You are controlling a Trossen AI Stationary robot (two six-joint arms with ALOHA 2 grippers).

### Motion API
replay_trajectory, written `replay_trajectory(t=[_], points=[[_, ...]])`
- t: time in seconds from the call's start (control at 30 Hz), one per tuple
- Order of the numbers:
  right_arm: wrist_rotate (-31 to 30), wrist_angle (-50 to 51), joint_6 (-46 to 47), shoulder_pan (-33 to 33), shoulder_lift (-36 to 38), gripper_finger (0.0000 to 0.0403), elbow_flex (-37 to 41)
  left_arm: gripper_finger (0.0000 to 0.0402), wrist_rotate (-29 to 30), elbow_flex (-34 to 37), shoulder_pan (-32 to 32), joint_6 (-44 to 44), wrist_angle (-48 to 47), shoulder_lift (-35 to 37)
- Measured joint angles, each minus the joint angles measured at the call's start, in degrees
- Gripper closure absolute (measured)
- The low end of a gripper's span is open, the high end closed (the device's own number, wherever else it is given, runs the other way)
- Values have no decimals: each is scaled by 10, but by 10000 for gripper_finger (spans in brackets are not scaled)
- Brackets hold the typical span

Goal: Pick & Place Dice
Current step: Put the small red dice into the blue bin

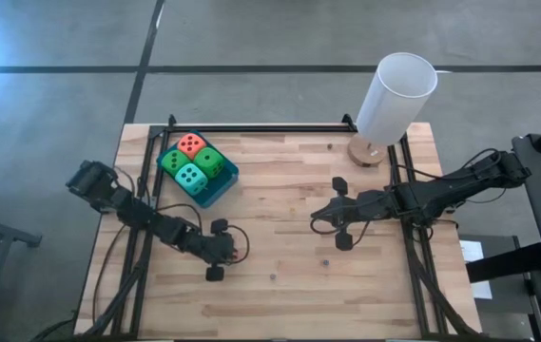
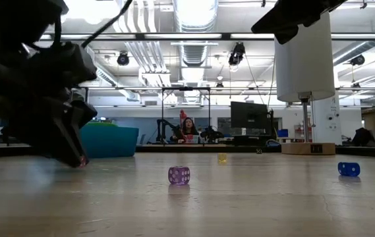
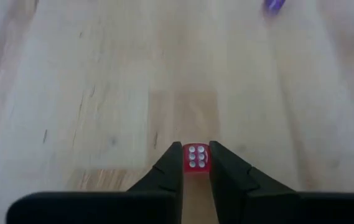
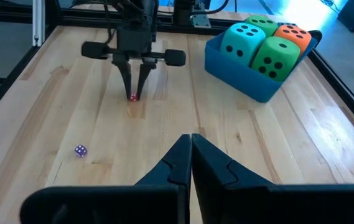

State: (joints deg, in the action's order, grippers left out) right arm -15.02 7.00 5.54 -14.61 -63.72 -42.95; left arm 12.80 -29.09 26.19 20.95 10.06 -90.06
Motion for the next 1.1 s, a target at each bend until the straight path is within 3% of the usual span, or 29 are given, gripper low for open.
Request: replay_trajectory(t=[0.23, 0.5, 0.73, 1.1], points=[[0, -1, 0, 0, 0, 394, 0, 349, 43, -22, 0, -2, -38, 55], [0, 0, 0, 0, 0, 394, 0, 348, 184, -25, -1, 6, -105, 159], [0, 0, 0, 0, 0, 394, 0, 347, 308, -25, -23, 91, -205, 240], [0, -1, 0, 0, 0, 394, 0, 348, 322, -25, -138, 244, -313, 258]])
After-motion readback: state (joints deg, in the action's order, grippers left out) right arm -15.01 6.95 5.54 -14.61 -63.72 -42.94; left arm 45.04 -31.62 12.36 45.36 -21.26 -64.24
